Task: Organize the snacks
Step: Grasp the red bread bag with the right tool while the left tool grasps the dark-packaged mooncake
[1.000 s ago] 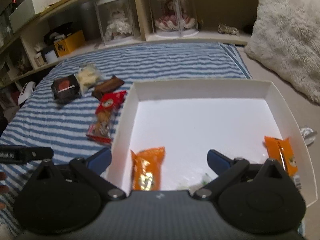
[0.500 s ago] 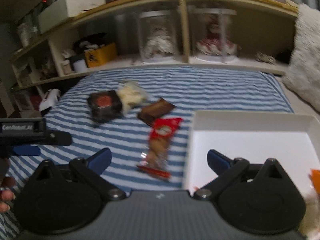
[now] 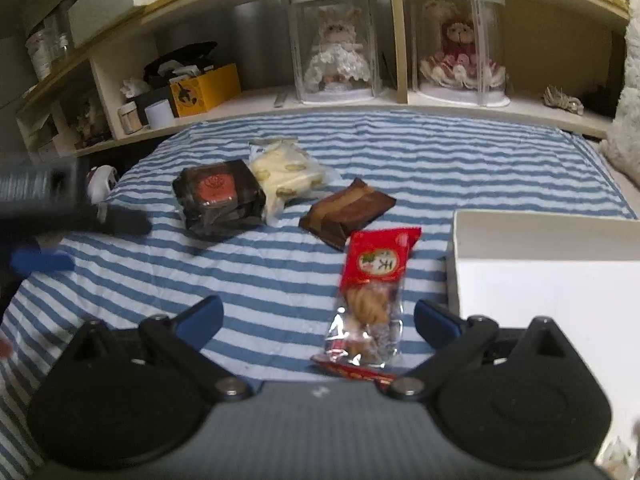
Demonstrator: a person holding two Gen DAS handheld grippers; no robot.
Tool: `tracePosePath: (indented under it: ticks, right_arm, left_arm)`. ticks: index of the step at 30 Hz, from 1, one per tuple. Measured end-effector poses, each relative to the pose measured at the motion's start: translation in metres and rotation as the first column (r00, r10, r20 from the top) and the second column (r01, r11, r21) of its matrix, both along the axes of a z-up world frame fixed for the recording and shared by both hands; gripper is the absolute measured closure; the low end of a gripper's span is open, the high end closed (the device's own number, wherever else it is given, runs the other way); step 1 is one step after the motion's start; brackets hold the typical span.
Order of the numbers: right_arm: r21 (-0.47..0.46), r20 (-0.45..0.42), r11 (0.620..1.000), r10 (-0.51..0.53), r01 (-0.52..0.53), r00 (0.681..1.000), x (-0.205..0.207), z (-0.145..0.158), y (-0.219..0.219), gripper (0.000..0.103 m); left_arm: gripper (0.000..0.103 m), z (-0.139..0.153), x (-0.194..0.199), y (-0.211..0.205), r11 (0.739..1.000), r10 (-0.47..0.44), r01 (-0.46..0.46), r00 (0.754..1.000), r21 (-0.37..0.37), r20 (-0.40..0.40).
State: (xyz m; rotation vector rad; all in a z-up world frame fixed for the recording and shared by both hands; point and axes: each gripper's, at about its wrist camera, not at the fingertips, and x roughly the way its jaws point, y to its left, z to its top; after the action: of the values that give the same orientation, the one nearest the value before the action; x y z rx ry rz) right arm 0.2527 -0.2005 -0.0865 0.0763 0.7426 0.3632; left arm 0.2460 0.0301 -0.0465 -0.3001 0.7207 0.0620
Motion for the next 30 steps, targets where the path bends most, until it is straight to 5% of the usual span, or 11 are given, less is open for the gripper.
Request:
tracePosePath:
  ticks: [3,6,10,16,18,22,24,26,30]
  right_arm:
    - [-0.003,-0.014,1.0,0.001,-0.001,1.0,0.003,-0.004,-0.001,0.002]
    - [-0.019,-0.025,1.0,0.008,-0.009,1.0,0.006,-0.009,-0.001,0.002]
    - [-0.051,-0.018,0.999,0.01,-0.011,1.0,0.01,-0.014,0.0,0.004]
    - [-0.085,-0.031,0.996,0.023,-0.026,0.999,0.015,-0.02,0.004,0.021]
    - [-0.124,-0.009,0.992,0.025,-0.026,1.0,0.013,-0.021,0.006,0.027]
    - [-0.154,-0.003,0.988,0.029,-0.029,1.0,0.012,-0.021,0.007,0.036]
    - [-0.163,0.001,0.986,0.038,-0.037,0.999,0.012,-0.021,0.006,0.038]
    - [-0.171,0.004,0.984,0.048,-0.047,0.999,0.012,-0.021,0.005,0.043]
    - [-0.135,-0.013,0.987,0.08,-0.081,0.997,0.01,-0.016,0.0,0.047]
  left_arm:
    - [0.0,0.011,0.021,-0.001,0.998,-0.047,0.044,0.997,0.042,0.062]
    - [0.0,0.021,0.045,-0.01,0.976,-0.147,0.129,0.985,0.174,0.092]
    - [0.0,0.017,0.075,-0.03,0.866,-0.328,0.294,0.944,0.405,0.017]
    - [0.0,-0.01,0.107,-0.048,0.689,-0.488,0.503,0.854,0.522,-0.179]
    - [0.0,-0.018,0.116,-0.049,0.659,-0.499,0.534,0.837,0.53,-0.223]
    - [0.003,-0.031,0.131,-0.047,0.663,-0.473,0.553,0.832,0.505,-0.29]
    - [0.021,-0.035,0.13,-0.048,0.652,-0.474,0.565,0.824,0.505,-0.311]
    - [0.027,-0.037,0.126,-0.047,0.644,-0.46,0.556,0.83,0.525,-0.314]
    - [0.035,-0.03,0.107,-0.039,0.709,-0.44,0.519,0.855,0.477,-0.276]
